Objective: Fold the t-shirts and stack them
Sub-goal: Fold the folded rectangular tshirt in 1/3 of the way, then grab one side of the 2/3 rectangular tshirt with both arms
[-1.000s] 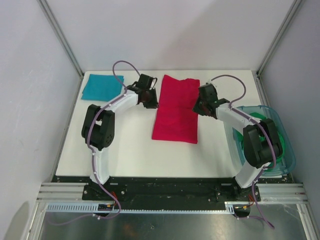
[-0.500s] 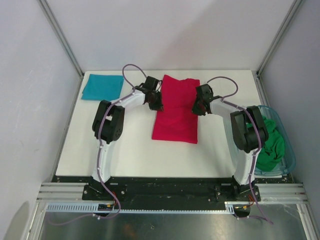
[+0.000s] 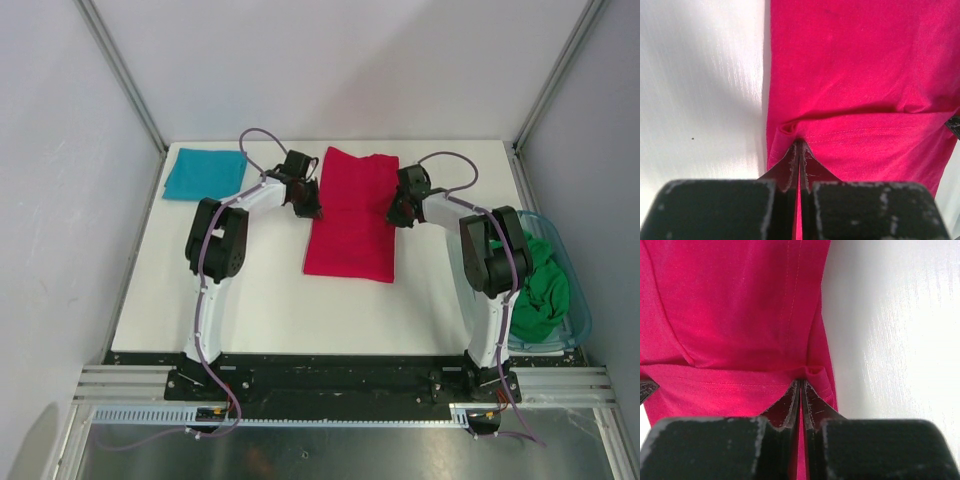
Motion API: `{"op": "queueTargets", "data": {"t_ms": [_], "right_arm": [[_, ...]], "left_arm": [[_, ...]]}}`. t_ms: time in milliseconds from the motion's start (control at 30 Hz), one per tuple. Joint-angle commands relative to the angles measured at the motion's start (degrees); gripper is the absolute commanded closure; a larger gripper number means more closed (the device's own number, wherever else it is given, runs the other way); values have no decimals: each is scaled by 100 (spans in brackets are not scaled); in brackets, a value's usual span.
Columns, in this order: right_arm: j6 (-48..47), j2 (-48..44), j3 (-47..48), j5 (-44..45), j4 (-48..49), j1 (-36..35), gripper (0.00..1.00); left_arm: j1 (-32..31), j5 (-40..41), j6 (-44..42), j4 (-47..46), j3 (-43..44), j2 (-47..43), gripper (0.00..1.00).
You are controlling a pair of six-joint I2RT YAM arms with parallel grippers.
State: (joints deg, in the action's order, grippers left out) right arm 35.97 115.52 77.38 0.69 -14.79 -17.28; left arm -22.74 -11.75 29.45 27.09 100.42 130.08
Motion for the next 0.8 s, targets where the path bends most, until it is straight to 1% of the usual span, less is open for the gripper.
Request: {"op": "queueTargets", "data": {"t_ms": [0,33,100,133,167,233,333,400,600,767], "right_arm": [[-180,-202,211,51,-244,70,91],[-218,-309,257,48,-314,73,91],[-280,-522,323,68,-499,70,90],[-295,-636,335,92,-600,55,89],[-302,-746,337,130,-734,35,88],[-299,-943,325,181,-1054,-29,87],[-275,-1285,72,177,-1288,-214,87],[-213,-1589,-249,155,-1294,-382,87],[203,-2431,-1537,-217,-1013,-808,87],[509,-2977,-2379,-208,-845,-1066,88]], "left_arm": [[51,191,-218,15,0,-311,97],[55,182,-241,11,-16,-459,93],[63,175,-243,10,-107,-746,76],[65,178,-223,8,-192,-909,70],[67,184,-191,7,-318,-1070,67],[68,213,-99,0,-637,-1382,64],[62,194,93,-57,-1291,-1853,63],[45,53,214,-209,-1779,-2149,66],[-71,-460,373,-585,-3022,-2972,73],[-243,-465,390,-700,-3763,-3450,74]]}}
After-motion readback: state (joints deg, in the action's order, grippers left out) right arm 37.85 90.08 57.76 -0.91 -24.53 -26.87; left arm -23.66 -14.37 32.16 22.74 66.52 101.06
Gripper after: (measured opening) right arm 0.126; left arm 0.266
